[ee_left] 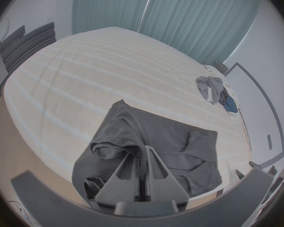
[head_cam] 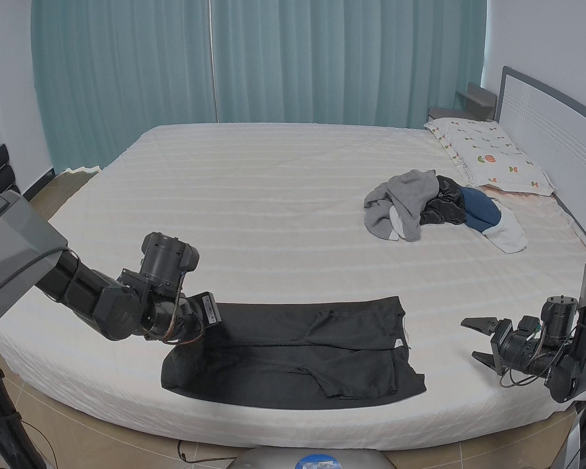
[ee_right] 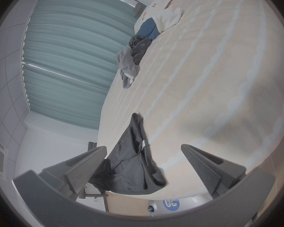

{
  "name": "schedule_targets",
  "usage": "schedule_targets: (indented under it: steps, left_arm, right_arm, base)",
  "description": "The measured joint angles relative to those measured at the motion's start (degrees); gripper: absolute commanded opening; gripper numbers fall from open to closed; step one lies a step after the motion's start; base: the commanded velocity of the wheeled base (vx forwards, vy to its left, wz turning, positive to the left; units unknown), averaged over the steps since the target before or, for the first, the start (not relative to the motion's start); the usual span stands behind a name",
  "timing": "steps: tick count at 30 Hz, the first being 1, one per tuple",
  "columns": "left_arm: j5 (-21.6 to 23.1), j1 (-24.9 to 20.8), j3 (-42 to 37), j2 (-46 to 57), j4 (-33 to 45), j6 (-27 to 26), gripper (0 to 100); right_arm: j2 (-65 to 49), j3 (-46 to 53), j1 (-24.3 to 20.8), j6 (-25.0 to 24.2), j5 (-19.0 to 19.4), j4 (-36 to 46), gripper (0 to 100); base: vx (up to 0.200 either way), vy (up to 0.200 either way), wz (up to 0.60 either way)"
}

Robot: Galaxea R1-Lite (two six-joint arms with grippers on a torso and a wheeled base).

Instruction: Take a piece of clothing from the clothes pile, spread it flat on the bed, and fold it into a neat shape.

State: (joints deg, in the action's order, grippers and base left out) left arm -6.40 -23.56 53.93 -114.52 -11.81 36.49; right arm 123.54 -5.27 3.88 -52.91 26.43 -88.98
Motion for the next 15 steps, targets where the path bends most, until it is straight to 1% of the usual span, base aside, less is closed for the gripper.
schedule_targets:
  steps: [6,11,15]
  left_arm:
    - [-0.17,-4.66,8.14,0.33,7.63,1.39,0]
    - [-0.22,-7.25,13.79,-0.56,11.92,2.97,0]
    - [-0.27,-9.18,19.53,-2.55,15.91,4.46,0]
  right_arm:
    - [-0.05,0.0,0.0,0.0,0.0,0.0,100]
    - [-0.05,-0.05,0.09,-0.02,0.06,0.0,100]
    - [-0.05,-0.1,0.13,0.0,0.11,0.0,100]
  base:
    - [0.0,-0.2,0.0]
    - [0.0,-0.2,0.0]
    - [0.0,0.0,0.0]
